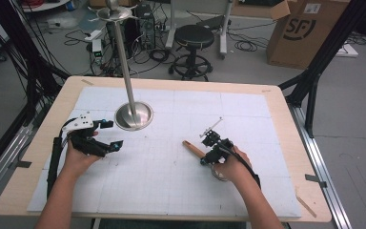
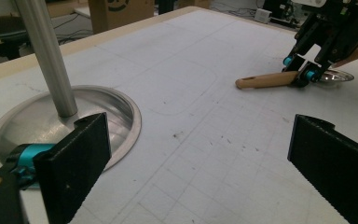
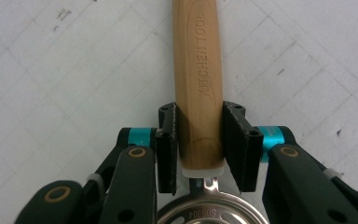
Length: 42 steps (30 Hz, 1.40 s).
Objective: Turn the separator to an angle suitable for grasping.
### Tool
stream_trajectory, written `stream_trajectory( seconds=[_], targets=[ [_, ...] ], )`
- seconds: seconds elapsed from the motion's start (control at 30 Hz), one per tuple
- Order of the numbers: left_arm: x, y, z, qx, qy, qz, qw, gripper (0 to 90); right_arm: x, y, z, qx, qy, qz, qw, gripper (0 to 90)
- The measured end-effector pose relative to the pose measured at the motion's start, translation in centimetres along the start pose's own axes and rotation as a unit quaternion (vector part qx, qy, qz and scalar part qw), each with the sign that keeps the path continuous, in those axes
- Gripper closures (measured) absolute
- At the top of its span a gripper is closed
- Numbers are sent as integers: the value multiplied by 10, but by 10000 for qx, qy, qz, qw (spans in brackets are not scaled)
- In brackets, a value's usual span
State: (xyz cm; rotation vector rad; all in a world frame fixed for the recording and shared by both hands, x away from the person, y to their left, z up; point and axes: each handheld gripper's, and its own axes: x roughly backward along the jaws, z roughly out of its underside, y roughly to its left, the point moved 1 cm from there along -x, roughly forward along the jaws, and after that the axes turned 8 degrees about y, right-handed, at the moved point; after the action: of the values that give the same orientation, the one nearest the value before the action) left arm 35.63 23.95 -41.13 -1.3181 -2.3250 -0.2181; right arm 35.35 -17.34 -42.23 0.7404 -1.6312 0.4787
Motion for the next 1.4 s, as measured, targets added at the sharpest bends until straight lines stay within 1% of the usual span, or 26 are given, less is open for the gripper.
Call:
stream_trajectory(
  seconds=[0.1,0.2,0.3,0.37,0.4,0.43,0.47,0.5,0.53,0.57,0.67,0.77,0.8,0.83,0.87,0.9,0.93,0.97,1.0,1.1,1.13,1.2,1.23,1.3,1.33,1.4],
  targets=[
    [0,0,0,-1,-2,3,10000,64,0,3,-1,115,44,132,9998,681],
    [0,0,0,8,-5,5,10000,64,0,2,1,187,-25,86,9998,682],
    [0,0,0,26,-15,9,10000,64,2,0,3,256,-240,85,9993,682],
    [0,1,1,22,-4,0,10000,64,5,0,3,294,-410,179,9986,682],
    [0,1,1,14,9,-3,10000,64,11,1,3,341,-642,140,9973,682],
    [0,1,1,14,9,-3,10000,64,11,1,3,341,-642,140,9973,682],
    [0,1,0,15,-5,0,10000,64,16,1,3,395,-867,99,9954,682],
    [0,1,0,15,-5,0,10000,64,16,1,3,395,-867,99,9954,682],
    [1,1,0,11,-9,-7,10000,64,23,2,3,436,-1060,139,9933,682],
    [1,1,0,3,-6,-8,10000,64,26,2,3,424,-1145,127,9924,682],
    [1,0,0,-4,-13,-10,10000,64,38,1,4,421,-1569,57,9867,681],
    [1,0,-1,-9,-37,-9,10000,64,49,-1,6,393,-1970,-40,9796,682],
    [2,0,-1,-9,-42,-7,10000,64,54,-3,6,352,-2149,-96,9760,682],
    [2,0,-1,-7,-49,-2,10000,65,57,-4,6,330,-2225,-139,9743,681],
    [2,0,-1,-7,-49,-2,10000,64,57,-4,6,330,-2225,-139,9743,681],
    [2,0,-1,-10,-51,5,10000,64,66,-5,4,339,-2423,-215,9694,682],
    [2,0,-1,-10,-51,5,10000,64,66,-5,4,339,-2423,-215,9694,682],
    [2,0,-1,-13,-55,-5,10000,64,71,-5,3,362,-2498,-210,9674,682],
    [2,0,-1,-16,-60,-5,10000,64,79,-5,0,428,-2617,-189,9640,681],
    [3,0,-1,-5,-86,-7,10000,64,91,-4,-5,465,-2775,-154,9595,681],
    [3,0,-1,3,-115,-4,9999,64,94,-4,-7,490,-2859,-167,9569,681],
    [3,0,-1,6,-115,-1,9999,64,99,-5,-9,492,-2969,-201,9534,681],
    [4,0,-2,-1,-130,-5,9999,64,102,-5,-11,519,-3059,-190,9505,681],
    [4,0,-2,1,-141,2,9999,64,106,-6,-13,565,-3181,-202,9462,681],
    [4,1,-2,0,-146,5,9999,64,106,-6,-13,565,-3181,-202,9462,681],
    [6,1,-2,20,-172,-7,9998,64,110,-7,-17,600,-3305,-225,9416,681]
  ],
)
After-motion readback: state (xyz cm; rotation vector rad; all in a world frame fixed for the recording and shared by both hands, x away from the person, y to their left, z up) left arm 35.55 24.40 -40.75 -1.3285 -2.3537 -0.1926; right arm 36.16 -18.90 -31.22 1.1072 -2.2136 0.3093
